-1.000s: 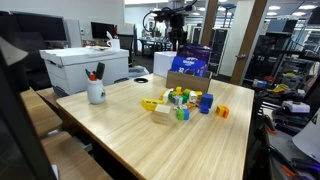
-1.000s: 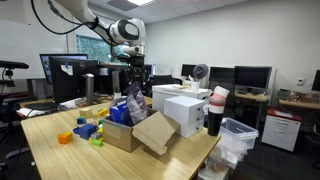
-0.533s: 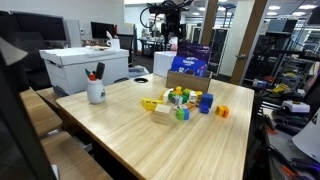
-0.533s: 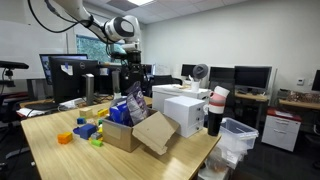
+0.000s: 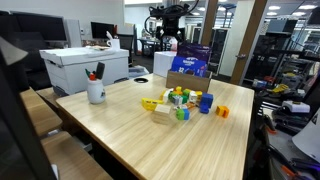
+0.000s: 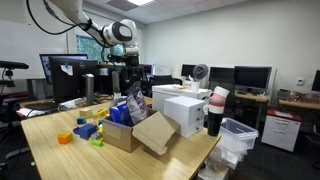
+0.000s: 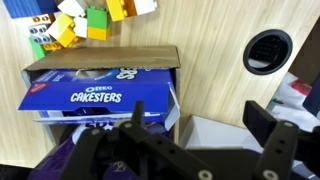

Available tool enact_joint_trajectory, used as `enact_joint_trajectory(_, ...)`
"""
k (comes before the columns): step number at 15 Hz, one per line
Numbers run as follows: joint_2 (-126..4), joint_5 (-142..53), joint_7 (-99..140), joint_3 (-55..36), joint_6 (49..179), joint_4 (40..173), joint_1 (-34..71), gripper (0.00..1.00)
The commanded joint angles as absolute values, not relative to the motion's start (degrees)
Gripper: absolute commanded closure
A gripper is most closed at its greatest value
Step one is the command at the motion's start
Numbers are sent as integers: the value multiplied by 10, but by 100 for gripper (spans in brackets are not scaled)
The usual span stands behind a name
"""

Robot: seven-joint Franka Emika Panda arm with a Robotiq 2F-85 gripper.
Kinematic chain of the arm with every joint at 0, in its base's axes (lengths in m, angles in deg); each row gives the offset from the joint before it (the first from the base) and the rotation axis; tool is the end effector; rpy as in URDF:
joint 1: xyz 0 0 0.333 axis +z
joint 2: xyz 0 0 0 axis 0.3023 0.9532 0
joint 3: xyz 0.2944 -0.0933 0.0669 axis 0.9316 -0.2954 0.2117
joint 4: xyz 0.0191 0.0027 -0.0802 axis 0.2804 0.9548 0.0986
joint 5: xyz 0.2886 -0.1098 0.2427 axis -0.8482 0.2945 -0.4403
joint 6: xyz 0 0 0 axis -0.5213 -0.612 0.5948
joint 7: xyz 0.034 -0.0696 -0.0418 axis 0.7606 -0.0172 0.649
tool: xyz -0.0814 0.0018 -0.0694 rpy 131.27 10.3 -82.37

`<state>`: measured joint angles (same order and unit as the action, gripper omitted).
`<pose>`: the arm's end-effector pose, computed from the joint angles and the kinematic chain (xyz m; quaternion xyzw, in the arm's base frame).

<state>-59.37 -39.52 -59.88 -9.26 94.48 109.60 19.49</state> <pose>0.6522 -0.0227 0.4215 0.7479 -0.6595 0.0569 0.0499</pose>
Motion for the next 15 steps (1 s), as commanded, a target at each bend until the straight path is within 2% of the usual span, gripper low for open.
enact_joint_trajectory(1, -620, -407, -496, -86, 987, 1146, 186, 0)
enact_joint_trajectory(15, -633, -416, -143, -56, 956, 1156, 206, 0)
